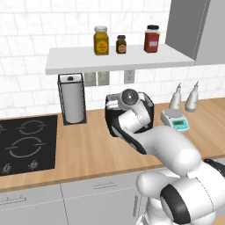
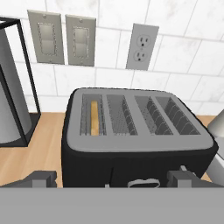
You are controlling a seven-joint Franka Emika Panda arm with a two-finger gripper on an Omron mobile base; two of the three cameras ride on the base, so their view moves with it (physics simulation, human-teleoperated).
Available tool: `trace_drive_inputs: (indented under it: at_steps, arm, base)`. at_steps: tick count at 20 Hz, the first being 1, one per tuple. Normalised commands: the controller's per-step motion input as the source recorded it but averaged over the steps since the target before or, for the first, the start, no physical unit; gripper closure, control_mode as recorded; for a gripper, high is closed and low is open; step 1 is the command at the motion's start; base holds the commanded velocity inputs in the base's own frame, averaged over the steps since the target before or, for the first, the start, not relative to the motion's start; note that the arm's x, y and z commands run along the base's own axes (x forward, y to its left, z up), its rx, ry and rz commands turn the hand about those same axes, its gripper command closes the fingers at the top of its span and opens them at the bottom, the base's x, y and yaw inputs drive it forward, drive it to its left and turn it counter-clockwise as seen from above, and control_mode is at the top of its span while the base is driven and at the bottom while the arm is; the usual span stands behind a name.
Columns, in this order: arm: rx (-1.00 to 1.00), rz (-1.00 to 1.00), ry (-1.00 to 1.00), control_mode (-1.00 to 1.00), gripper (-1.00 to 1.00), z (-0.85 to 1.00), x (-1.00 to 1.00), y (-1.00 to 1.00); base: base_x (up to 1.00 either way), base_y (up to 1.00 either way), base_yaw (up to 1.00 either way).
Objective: Start the toaster. Once the lever pops up, take the bread to the plate on the dining counter.
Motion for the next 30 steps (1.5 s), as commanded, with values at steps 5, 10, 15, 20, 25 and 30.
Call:
trace_drive_inputs:
  at_steps: [5,10,15,20,25,30]
  arm:
    - [0.00,0.00,0.00,-1.00,-1.00,0.00,0.00,0.00]
    - [0.00,0.00,0.00,-1.00,-1.00,0.00,0.00,0.00]
    - [0.00,0.00,0.00,-1.00,-1.00,0.00,0.00,0.00]
    - [0.00,0.00,0.00,-1.00,-1.00,0.00,0.00,0.00]
    - [0.00,0.00,0.00,-1.00,-1.00,0.00,0.00,0.00]
    - [0.00,0.00,0.00,-1.00,-1.00,0.00,0.00,0.00]
  base:
    - [0.00,0.00,0.00]
    - [0.00,0.00,0.00]
    - [0.00,0.00,0.00]
    - [0.00,0.00,0.00]
    - [0.00,0.00,0.00]
    - [0.00,0.00,0.00]
